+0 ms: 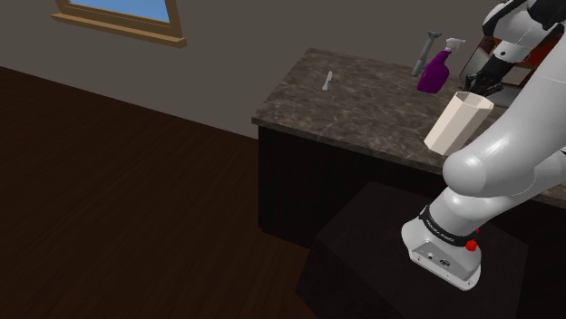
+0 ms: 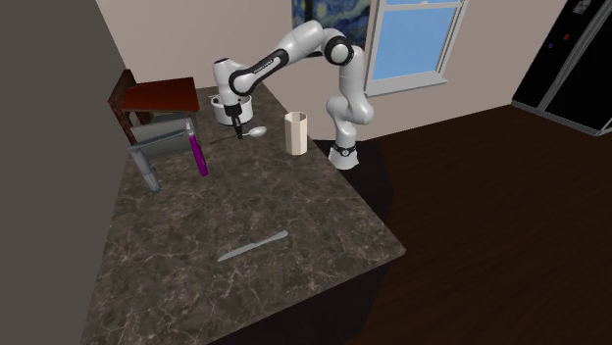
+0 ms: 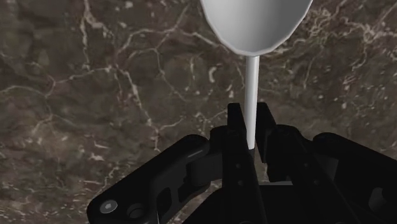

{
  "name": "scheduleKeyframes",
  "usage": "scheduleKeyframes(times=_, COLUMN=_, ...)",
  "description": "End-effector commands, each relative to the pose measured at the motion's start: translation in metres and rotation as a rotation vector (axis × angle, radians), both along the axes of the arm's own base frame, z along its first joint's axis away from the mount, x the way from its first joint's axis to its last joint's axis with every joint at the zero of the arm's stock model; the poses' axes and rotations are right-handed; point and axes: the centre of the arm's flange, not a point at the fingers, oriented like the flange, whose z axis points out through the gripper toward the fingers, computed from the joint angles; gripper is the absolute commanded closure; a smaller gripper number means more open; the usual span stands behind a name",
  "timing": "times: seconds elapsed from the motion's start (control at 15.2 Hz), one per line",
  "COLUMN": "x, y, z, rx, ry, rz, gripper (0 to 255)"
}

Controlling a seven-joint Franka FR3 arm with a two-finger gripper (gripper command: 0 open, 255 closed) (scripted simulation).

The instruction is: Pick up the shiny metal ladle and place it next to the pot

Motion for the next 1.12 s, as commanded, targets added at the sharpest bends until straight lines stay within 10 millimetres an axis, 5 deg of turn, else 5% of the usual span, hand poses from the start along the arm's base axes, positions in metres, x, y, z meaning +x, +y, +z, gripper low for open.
scheduleKeyframes(times=0.0, x=-0.001, y=0.0, z=-0.01, rx=0.0, ry=0.0, rz=0.0, gripper=255)
scheduleKeyframes(times=0.53, x=-0.001, y=0.0, z=-0.054, rx=0.0, ry=0.0, rz=0.0, gripper=255)
scheduleKeyframes(times=0.99, x=-0.001, y=0.0, z=-0.054, rx=0.0, ry=0.0, rz=0.0, gripper=255)
scheduleKeyframes(times=1.06, x=-0.001, y=0.0, z=-0.054, rx=0.0, ry=0.0, rz=0.0, gripper=0)
